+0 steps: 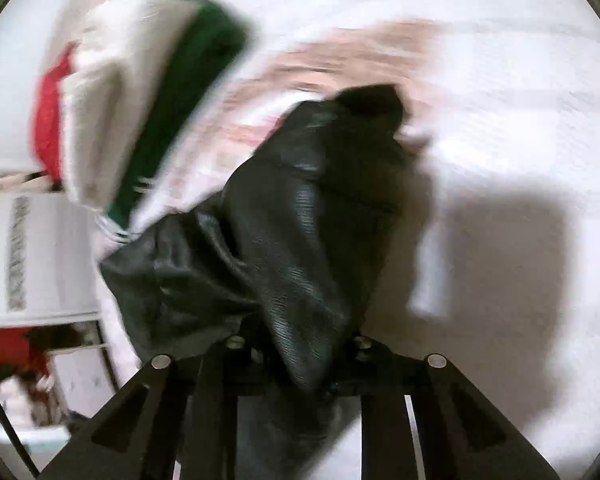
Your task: Fold large clothes
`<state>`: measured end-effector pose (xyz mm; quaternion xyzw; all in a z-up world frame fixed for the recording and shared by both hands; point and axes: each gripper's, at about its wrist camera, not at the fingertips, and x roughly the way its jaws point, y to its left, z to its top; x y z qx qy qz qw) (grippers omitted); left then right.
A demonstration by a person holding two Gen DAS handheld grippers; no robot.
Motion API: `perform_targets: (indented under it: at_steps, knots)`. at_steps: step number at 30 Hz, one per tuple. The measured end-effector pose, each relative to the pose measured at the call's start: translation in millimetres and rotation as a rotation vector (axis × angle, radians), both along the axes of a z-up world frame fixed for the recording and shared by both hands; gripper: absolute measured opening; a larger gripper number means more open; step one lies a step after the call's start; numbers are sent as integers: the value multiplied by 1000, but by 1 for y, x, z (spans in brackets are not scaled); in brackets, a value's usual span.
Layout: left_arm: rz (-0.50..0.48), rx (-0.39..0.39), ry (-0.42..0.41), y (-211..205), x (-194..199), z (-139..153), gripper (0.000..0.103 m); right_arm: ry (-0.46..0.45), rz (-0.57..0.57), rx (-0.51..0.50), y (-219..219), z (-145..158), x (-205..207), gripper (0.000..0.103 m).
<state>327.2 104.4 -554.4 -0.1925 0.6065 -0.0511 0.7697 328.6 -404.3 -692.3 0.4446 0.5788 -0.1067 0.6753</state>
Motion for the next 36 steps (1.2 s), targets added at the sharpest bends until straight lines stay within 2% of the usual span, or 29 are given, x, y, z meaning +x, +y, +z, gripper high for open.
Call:
perform_targets:
  at_steps: [1, 3, 5, 8, 11, 13, 15, 16, 17, 19, 21, 25, 27, 28, 29, 30, 31, 32, 34, 36]
  knots:
    - [-15, 11, 10, -7, -5, 5, 103, 79, 30, 16, -6, -3, -15, 45]
    - [-33, 25, 17, -20, -13, 11, 103, 138, 59, 16, -18, 10, -35, 45]
    - [-28, 33, 18, -32, -13, 12, 103, 186, 90, -61, -24, 35, -45, 46]
    - [-15, 56, 19, -46, -1, 5, 103, 124, 206, -167, -2, 83, -36, 46]
    - [36, 59, 15, -48, 24, -9, 103, -15, 369, -201, 35, 116, -1, 46]
    - [64, 27, 40, -45, 38, -24, 103, -80, 489, -177, 72, 112, 43, 45]
    - [109, -31, 56, -37, 48, -37, 103, -89, 544, -157, 106, 91, 84, 43]
    - [132, -61, 54, -30, 51, -39, 103, -81, 581, -143, 119, 76, 106, 36]
    - [139, -76, 55, -26, 52, -39, 103, -53, 613, -155, 131, 62, 124, 34]
    - [129, -74, 43, -23, 52, -34, 103, 49, 688, -200, 147, 24, 148, 34]
    - [114, -43, 37, -23, 49, -27, 103, 49, 669, -171, 142, 21, 154, 34]
    - [119, -12, -8, -17, 28, 5, 103, 40, 615, -82, 118, 47, 146, 34]
    - [126, 13, -37, -18, 12, 21, 103, 31, 587, -62, 106, 65, 129, 35]
    - [124, 23, -37, -21, 5, 24, 103, 25, 567, -52, 96, 74, 113, 39]
    - [122, 24, -27, -22, -5, 26, 103, 14, 543, -39, 85, 80, 95, 48]
    - [129, 24, -14, -24, -12, 24, 103, 5, 501, -27, 75, 86, 77, 54]
    - [133, 16, 6, -27, -20, 18, 103, 1, 460, -18, 62, 92, 60, 65]
    - [131, -4, 37, -32, -27, 6, 103, 7, 416, -14, 48, 93, 41, 70]
    - [123, -2, 110, -40, -35, -19, 103, 35, 339, -12, 29, 92, 12, 70]
    - [104, 39, 107, -51, -39, -35, 103, 59, 282, 1, 7, 77, -10, 70]
